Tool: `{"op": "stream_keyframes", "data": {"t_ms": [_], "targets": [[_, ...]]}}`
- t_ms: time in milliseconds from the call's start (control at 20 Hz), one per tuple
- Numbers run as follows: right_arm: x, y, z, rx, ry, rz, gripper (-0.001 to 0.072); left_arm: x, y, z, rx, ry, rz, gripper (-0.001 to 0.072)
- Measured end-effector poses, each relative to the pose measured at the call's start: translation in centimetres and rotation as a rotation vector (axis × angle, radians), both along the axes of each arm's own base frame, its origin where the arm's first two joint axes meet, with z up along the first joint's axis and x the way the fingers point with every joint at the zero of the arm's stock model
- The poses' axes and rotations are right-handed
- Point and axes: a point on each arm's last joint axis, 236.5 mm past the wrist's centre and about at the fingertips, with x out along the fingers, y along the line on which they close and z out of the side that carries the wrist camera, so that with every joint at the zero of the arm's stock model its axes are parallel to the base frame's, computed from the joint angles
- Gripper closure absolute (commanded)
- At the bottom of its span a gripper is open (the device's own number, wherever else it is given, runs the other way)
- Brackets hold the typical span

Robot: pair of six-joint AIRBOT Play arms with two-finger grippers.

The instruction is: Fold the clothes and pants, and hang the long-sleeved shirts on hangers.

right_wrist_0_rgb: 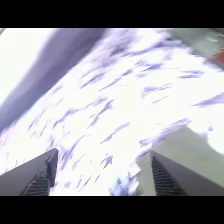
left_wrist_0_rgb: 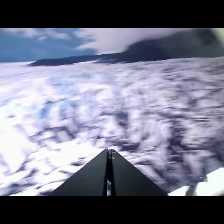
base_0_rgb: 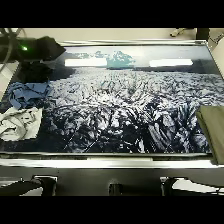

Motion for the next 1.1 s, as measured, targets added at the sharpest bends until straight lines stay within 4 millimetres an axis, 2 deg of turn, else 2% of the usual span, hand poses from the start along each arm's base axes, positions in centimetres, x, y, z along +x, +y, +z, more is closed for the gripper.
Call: {"op": "stream_keyframes", "data": {"t_ms": [50, 100, 200, 300, 400, 450, 600, 750, 1100], "targets": [[1.3, 3.4, -1.6, 0.015, 0.061, 0.068, 0.0004, 0.6, 1.5, -2.5, 0.078, 0.056, 0.047, 0.0299], [2.2, 7.1, -4.0, 0.047, 0.143, 0.143, 0.0001, 0.9, 2.8, -5.1, 0.144, 0.128, 0.085, 0.0001], [2.2, 13.9, -9.7, 0.131, 0.331, 0.285, 0.0002, 0.3, 4.8, -10.4, 0.252, 0.305, 0.127, -0.0010], [0.6, 19.3, -14.6, 0.196, 0.500, 0.398, 0.0003, -1.4, 6.1, -15.0, 0.352, 0.463, 0.123, -0.0009], [-1.5, 22.6, -18.0, 0.221, 0.622, 0.480, -0.0001, -2.8, 6.5, -17.8, 0.406, 0.539, 0.112, -0.0009], [-2.2, 23.6, -19.0, 0.226, 0.653, 0.501, -0.0001, -3.4, 6.4, -18.8, 0.420, 0.556, 0.109, -0.0010], [-2.7, 24.5, -20.5, 0.213, 0.667, 0.494, 0.0002, -3.9, 6.1, -21.2, 0.424, 0.571, 0.123, -0.0008], [-2.2, 24.7, -20.9, 0.205, 0.644, 0.468, 0.0003, -3.9, 5.9, -22.5, 0.426, 0.579, 0.133, -0.0009], [-1.7, 24.6, -21.1, 0.196, 0.625, 0.447, 0.0003, -3.8, 5.8, -23.2, 0.426, 0.580, 0.140, -0.0009]]}}
